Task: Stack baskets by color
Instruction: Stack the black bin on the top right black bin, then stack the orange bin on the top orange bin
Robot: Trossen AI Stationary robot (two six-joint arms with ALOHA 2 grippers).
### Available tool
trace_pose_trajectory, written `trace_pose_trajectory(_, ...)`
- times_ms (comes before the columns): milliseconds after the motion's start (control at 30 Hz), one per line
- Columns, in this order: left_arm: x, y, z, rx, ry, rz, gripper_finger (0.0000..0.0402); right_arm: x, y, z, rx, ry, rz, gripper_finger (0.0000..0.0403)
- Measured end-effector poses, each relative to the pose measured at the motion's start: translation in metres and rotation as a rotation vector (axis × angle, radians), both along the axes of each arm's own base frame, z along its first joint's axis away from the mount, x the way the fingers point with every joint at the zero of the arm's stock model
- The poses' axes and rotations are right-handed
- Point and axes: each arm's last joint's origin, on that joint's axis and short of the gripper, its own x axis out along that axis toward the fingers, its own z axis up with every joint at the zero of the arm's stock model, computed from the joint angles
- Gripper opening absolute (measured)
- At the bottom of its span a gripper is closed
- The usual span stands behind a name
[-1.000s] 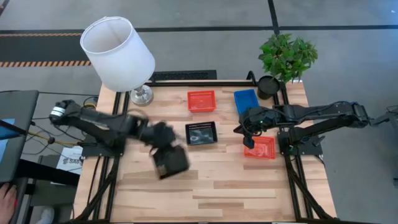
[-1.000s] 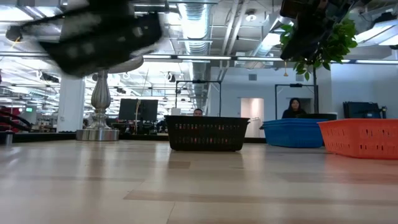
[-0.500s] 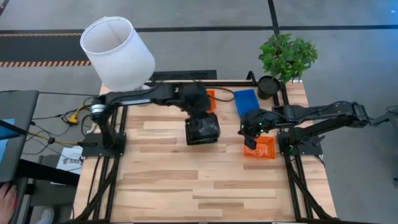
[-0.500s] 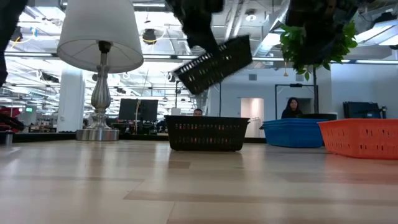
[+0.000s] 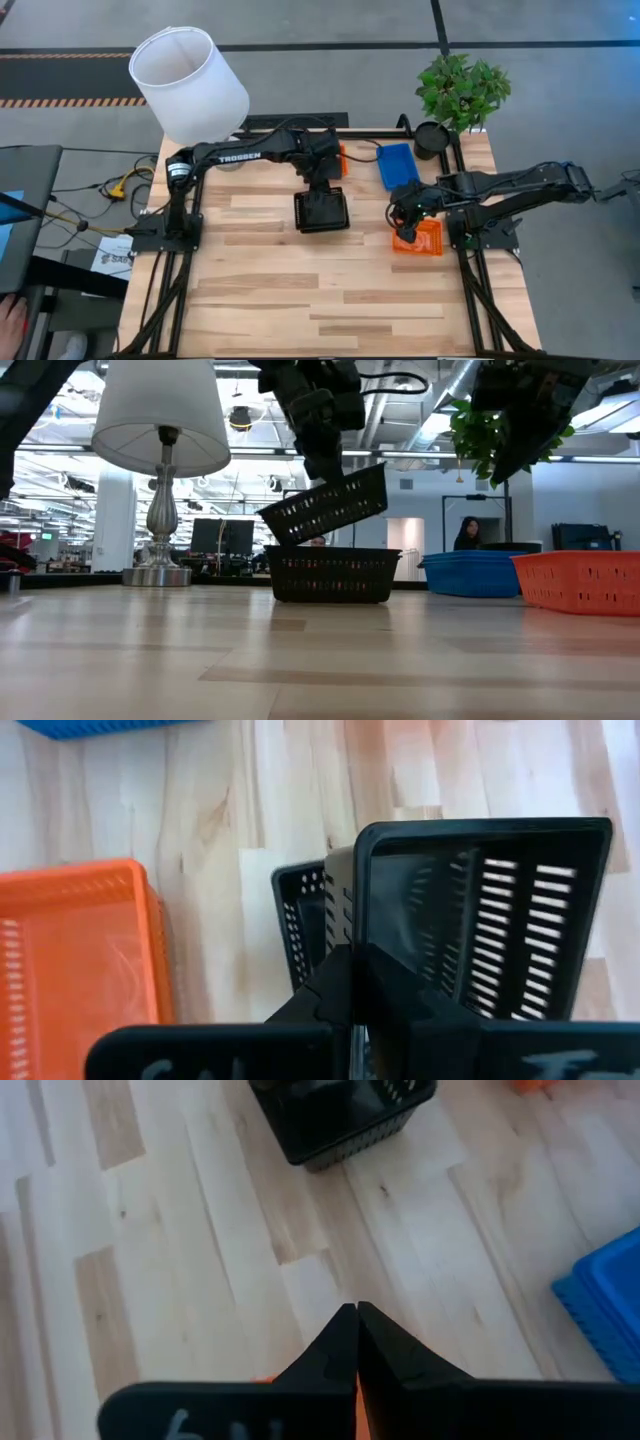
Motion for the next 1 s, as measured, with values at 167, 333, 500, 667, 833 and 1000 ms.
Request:
trace_pose_trajectory(167, -0.001, 0.0037, -0.0008, -0.031, -0.003, 0.019, 0.0, 0.0001, -0.0011, -0.0001, -0.011, 0.0, -0.01, 0.0019)
trace_pose_trajectory(333, -0.0021, 0.0069, -0.0011, -0.034, 0.008, 0.058, 0.0, 0.0001, -0.0011, 0.0, -0.012, -0.001, -0.01, 0.0018)
trace_pose_trajectory(500, -0.0023, 0.0076, -0.0012, -0.036, 0.011, 0.074, 0.0, 0.0001, -0.0011, 0.0, -0.011, -0.001, -0.01, 0.0023)
trace_pose_trajectory(667, -0.0022, 0.0073, -0.0013, -0.051, 0.011, 0.082, 0.0006, 0.0001, -0.001, 0.0, -0.011, -0.001, -0.01, 0.0023)
trace_pose_trajectory(833, -0.0026, 0.0065, -0.0014, -0.082, 0.015, 0.091, 0.0047, 0.0001, -0.0009, 0.0, -0.011, -0.001, -0.009, 0.0018)
trace_pose_trajectory(1000, -0.0044, 0.0068, -0.0024, -0.065, 0.043, 0.12, 0.0096, 0.0001, -0.0009, 0.0, -0.011, 0.0, -0.008, 0.0019)
